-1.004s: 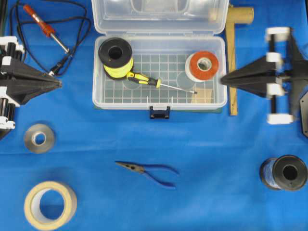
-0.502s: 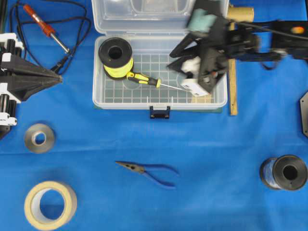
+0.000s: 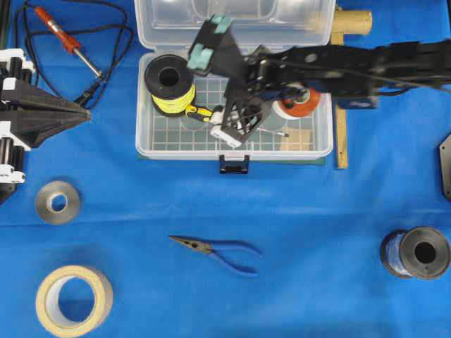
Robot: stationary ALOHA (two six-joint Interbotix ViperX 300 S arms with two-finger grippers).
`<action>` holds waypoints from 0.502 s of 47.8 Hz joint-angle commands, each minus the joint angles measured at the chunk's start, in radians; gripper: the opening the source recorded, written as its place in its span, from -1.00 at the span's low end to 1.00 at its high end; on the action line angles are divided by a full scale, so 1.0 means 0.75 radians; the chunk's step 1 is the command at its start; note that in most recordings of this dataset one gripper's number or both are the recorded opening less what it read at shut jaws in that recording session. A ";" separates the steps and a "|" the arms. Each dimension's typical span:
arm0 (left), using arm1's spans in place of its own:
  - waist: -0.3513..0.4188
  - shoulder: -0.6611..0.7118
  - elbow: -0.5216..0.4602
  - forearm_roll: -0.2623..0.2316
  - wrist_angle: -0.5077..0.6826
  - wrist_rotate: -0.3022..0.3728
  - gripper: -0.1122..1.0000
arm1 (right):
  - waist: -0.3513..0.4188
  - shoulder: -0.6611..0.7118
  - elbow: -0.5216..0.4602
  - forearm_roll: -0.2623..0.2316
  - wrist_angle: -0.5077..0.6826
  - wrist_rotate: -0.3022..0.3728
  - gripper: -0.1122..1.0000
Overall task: Pick the screwdriver from the toolbox among several items.
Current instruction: 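Lower the right gripper and close it on the screwdriver handle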
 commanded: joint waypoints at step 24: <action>0.002 0.008 0.008 -0.004 -0.008 -0.016 -0.80 | -0.014 0.147 -0.088 -0.008 0.018 -0.018 -0.02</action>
